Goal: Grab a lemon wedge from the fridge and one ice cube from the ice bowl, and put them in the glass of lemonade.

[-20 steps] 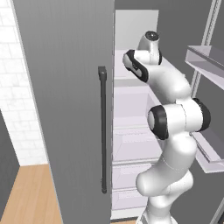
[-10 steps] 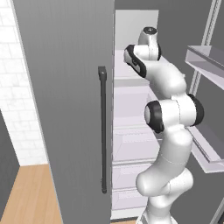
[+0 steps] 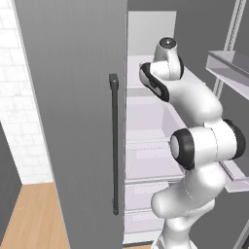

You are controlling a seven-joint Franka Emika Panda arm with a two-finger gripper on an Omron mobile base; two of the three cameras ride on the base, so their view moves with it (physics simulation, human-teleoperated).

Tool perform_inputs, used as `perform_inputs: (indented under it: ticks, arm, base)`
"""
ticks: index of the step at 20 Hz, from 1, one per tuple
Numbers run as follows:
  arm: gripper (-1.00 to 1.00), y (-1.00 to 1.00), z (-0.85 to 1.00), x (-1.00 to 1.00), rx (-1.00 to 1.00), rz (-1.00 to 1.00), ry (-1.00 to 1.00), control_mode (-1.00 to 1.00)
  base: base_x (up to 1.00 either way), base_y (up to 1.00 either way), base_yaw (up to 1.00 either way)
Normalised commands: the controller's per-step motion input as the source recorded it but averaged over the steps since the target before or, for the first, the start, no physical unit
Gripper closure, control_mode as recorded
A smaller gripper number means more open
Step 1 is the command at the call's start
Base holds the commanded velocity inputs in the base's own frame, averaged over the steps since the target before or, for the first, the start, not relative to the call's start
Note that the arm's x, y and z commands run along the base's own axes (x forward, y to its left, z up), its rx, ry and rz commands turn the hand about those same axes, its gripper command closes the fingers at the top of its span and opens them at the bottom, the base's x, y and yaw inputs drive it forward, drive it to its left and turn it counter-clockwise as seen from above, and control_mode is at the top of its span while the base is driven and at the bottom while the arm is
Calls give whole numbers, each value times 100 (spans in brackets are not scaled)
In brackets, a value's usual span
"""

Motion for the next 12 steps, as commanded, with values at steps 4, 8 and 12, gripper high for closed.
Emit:
perform_inputs:
  ticks: [4, 8, 12]
  arm:
    - [100, 4, 0, -100, 10, -11, -12, -100]
    - [100, 0, 0, -100, 15, -8, -4, -100]
    - [100, 0, 0, -100, 13, -6, 0, -100]
  base:
    - [0, 0, 0]
    - [0, 0, 0]
    - [0, 0, 0]
